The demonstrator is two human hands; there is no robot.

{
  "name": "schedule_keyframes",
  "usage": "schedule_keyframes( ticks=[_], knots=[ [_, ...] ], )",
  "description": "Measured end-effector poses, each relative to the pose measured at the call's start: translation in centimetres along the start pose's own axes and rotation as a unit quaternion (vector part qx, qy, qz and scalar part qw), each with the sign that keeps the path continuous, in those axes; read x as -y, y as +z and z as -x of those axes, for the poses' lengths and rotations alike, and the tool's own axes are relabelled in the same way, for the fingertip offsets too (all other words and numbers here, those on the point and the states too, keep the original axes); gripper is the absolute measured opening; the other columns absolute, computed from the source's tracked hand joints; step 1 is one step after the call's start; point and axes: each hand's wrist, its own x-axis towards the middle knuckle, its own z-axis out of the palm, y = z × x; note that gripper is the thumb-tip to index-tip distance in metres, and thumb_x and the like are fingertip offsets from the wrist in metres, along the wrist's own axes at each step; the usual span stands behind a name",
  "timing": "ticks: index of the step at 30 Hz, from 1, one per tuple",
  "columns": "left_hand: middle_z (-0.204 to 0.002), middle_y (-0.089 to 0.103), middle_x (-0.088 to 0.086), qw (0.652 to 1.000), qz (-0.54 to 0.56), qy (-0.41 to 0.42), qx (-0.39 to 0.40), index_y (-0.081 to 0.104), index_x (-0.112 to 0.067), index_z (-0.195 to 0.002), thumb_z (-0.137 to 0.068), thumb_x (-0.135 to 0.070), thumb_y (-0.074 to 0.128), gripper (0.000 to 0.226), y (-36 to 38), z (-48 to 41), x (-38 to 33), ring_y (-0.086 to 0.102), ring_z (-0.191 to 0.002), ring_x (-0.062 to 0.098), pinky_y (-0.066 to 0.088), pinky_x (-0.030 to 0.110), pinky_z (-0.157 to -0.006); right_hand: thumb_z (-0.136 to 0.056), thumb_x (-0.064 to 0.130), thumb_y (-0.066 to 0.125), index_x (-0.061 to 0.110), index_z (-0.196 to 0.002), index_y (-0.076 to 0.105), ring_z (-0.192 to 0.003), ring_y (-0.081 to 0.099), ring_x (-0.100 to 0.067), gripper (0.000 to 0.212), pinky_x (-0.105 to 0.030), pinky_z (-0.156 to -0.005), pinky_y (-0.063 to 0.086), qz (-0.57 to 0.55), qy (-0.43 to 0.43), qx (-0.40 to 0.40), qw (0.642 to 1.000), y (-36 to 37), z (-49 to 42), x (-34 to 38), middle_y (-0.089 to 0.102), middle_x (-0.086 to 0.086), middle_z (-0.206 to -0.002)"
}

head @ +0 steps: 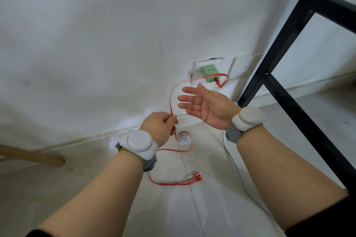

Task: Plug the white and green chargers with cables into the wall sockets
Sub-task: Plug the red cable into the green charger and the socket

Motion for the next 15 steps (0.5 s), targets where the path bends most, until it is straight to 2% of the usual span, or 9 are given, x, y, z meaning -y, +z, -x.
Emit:
schedule_keyframes(
  ticks=[2,4,6,9,12,15],
  knots=[
    [-0.075,0.068,0.006,0.997,0.075,-0.015,-0.015,0.061,-0.018,-0.070,-0.095,-0.025,0.046,0.029,-0.2,0.0,-0.1,0.068,-0.067,0.019,0.053,0.031,-0.071,-0.084,0.037,0.059,0.019,-0.131,0.045,-0.117,0.058,-0.022,0.052,-0.034,-0.101,0.044,0.116,0.045,0.038,0.991,-0.3,0.4,-0.6,0.060,-0.006,-0.127],
    [-0.068,0.066,0.005,0.987,0.156,-0.033,-0.024,0.061,-0.014,-0.071,-0.095,-0.024,0.047,0.029,-0.4,0.1,-0.3,0.063,-0.050,0.010,0.051,0.025,-0.057,-0.079,0.025,0.070,0.020,-0.140,0.038,-0.127,0.048,-0.023,0.069,-0.042,-0.114,0.030,0.207,0.097,0.066,0.971,-0.1,0.5,-1.5,0.051,-0.008,-0.138],
    [-0.063,0.065,0.005,0.972,0.228,-0.047,-0.039,0.062,-0.012,-0.071,-0.094,-0.024,0.049,0.029,-0.7,0.1,-0.7,0.060,-0.042,0.007,0.050,0.021,-0.050,-0.070,0.021,0.072,0.021,-0.136,0.044,-0.120,0.053,-0.020,0.072,-0.046,-0.115,0.027,0.256,0.121,0.086,0.955,0.4,0.4,-2.2,0.060,-0.001,-0.125],
    [-0.061,0.063,0.005,0.952,0.293,-0.061,-0.062,0.063,-0.013,-0.070,-0.094,-0.024,0.050,0.029,-1.2,0.0,-0.9,0.058,-0.040,0.007,0.049,0.020,-0.047,-0.071,0.026,0.070,0.030,-0.109,0.060,-0.104,0.057,-0.016,0.039,-0.049,-0.113,0.027,0.291,0.130,0.095,0.943,1.3,0.4,-2.3,0.065,0.002,-0.102],
    [-0.061,0.063,0.002,0.958,0.273,-0.046,-0.070,0.066,-0.015,-0.071,-0.092,-0.025,0.053,0.027,-1.5,0.2,-1.0,0.058,-0.047,0.008,0.050,0.024,-0.056,-0.087,0.033,0.060,0.029,-0.094,0.061,-0.100,0.058,-0.016,0.008,-0.043,-0.106,0.032,0.305,0.130,0.105,0.938,2.0,0.6,-1.6,0.065,0.001,-0.099],
    [-0.073,0.064,0.000,0.969,0.235,-0.024,-0.071,0.070,-0.023,-0.073,-0.090,-0.027,0.056,0.023,-1.2,0.3,-1.0,0.060,-0.072,0.017,0.053,0.036,-0.078,-0.088,0.041,0.057,0.014,-0.096,0.067,-0.089,0.059,-0.016,0.030,-0.040,-0.093,0.046,0.374,0.083,0.101,0.918,2.9,0.3,-1.1,0.070,-0.010,-0.103]
  ],
)
